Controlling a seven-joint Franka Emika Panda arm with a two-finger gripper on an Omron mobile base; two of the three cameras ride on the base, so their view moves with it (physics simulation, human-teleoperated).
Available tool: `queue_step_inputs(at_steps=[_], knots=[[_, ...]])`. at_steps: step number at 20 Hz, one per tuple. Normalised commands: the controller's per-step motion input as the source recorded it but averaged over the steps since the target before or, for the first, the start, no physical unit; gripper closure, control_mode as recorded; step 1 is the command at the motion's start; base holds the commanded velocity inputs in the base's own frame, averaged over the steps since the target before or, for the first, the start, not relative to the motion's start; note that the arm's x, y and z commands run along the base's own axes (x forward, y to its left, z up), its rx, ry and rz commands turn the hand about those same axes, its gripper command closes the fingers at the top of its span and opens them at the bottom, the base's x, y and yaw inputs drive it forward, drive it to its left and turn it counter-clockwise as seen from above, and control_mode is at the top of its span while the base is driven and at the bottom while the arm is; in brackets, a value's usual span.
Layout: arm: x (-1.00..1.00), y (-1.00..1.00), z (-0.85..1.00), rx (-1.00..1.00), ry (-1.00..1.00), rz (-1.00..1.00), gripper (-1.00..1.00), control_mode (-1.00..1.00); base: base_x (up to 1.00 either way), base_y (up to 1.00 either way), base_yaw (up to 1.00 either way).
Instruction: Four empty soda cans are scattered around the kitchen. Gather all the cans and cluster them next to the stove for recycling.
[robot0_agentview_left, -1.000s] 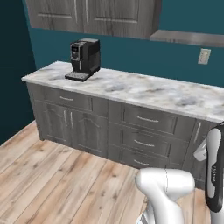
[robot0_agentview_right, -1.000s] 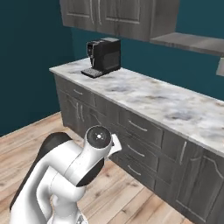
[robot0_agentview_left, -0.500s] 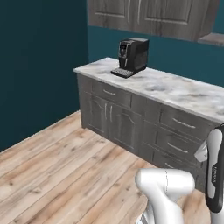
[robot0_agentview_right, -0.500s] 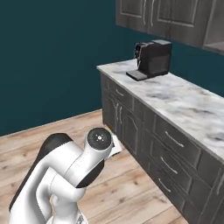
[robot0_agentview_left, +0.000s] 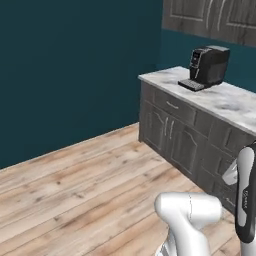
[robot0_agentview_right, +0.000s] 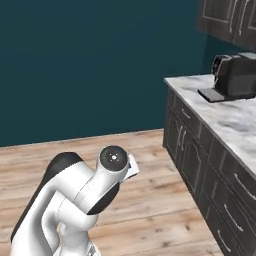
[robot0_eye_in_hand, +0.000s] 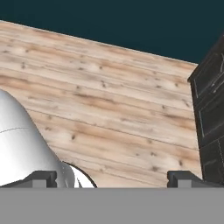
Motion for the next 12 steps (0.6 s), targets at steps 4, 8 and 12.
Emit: queue_step_inputs(at_steps=[4, 8, 12], knots=[[0.0, 0.0, 0.0, 0.0, 0.0, 0.0, -1.0, 1.0, -0.06, 0.0, 0.5], [0.0, 0.0, 0.0, 0.0, 0.0, 0.0, -1.0, 1.0, -0.06, 0.0, 0.5], [0.0, 0.0, 0.0, 0.0, 0.0, 0.0, -1.0, 1.0, -0.07, 0.0, 0.5]])
